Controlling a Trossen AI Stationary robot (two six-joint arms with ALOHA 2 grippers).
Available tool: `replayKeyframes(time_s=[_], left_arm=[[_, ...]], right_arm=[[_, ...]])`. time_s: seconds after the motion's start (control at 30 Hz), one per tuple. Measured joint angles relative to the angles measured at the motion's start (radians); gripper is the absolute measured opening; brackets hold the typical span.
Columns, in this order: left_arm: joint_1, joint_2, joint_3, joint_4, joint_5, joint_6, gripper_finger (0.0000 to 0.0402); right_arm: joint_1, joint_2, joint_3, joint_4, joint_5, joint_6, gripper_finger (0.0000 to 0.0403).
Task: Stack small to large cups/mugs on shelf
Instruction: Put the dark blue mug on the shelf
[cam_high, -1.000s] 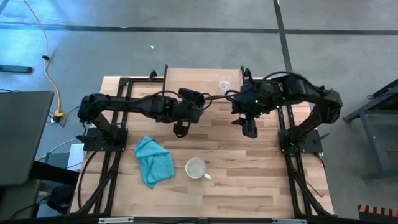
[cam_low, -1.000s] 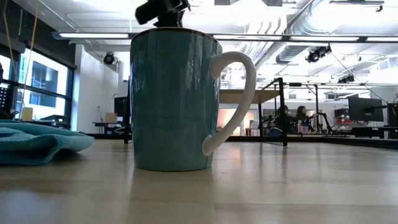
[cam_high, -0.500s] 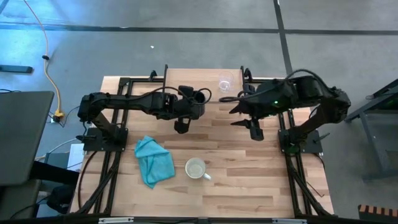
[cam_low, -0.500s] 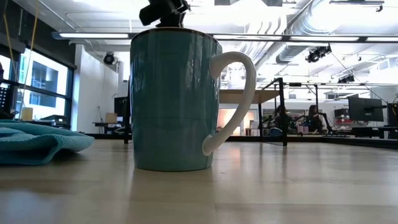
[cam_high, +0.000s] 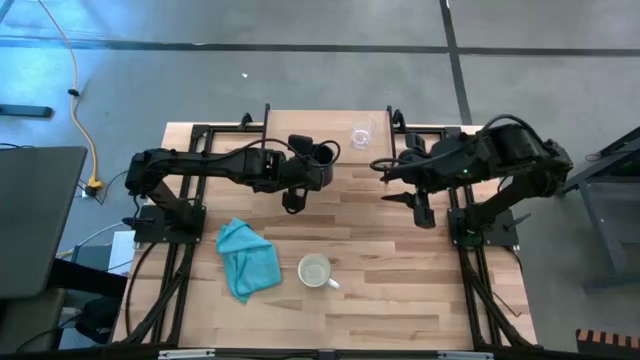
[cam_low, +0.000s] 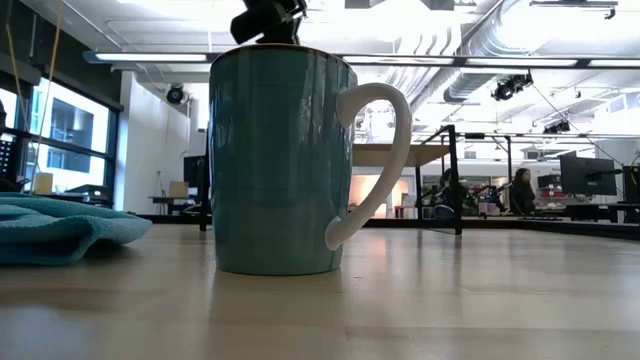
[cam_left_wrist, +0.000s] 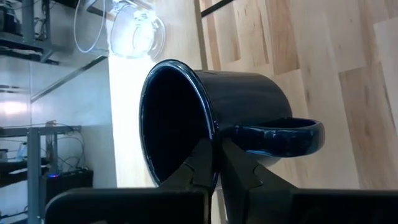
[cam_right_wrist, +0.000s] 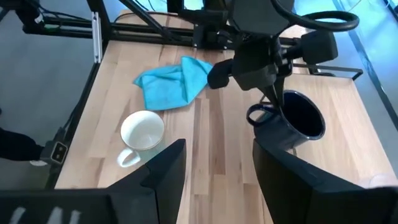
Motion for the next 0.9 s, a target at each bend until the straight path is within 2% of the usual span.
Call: replayKeyframes(time_s=[0.43,0.9], left_arm=[[0.002,0.0,-0.001,0.024,-0.045,0.027,0.0001],[-0.006,0.0,-0.002,0.011,0.031,0.023,0.0001]], right_arm=[[0.025,0.0,0.0,-0.02,0.038,0.015,0.0179],[0.025,0.0,0.0,-0.027,0.039,0.019,0.0179]])
